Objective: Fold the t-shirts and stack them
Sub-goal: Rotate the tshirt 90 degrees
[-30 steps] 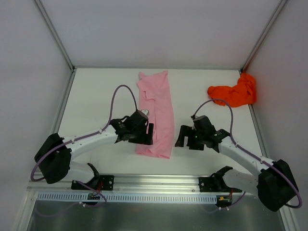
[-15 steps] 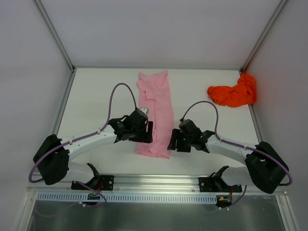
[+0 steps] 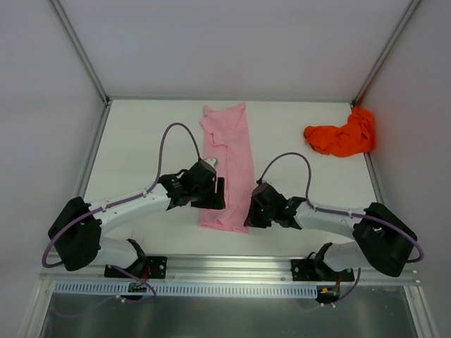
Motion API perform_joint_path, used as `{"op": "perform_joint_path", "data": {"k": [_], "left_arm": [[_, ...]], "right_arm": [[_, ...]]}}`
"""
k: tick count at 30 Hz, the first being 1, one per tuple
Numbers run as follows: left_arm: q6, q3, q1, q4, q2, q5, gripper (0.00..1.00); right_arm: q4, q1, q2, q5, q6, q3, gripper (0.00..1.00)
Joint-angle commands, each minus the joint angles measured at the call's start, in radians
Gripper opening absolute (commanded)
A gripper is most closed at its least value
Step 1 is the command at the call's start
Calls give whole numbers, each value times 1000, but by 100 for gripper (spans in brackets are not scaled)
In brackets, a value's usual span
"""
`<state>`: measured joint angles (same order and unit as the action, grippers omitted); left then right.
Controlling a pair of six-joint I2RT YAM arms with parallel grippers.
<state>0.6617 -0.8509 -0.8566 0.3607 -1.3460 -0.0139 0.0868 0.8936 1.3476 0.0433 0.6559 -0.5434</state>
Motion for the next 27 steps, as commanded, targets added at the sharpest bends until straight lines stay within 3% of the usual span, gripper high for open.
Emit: {"op": "perform_joint_path", "data": {"k": [1,10,13,16,18,21,27], "left_arm": [[42,29,-1,-43,28,17,62],[131,114,-4,-141,25,132,43],[160,135,-33,-163,16,155,41],[179,131,-70,-172,-2,149,47],[193,122,-102,-167,-18,123,61],[199,118,-119,-148,-41,95,69],[200,124,-127,-155,-100,86,63]], "right_arm": [[79,36,-19,-77,74,52,13],[186,91,-56,-86,33,72,7],[194,91,-68,-71,11,76,6],[203,90,-76,-63,-1,72,7],[205,90,-80,-69,-6,71,9],[203,90,-82,-71,-6,66,12],[202,91,-84,-79,-4,68,13]]}}
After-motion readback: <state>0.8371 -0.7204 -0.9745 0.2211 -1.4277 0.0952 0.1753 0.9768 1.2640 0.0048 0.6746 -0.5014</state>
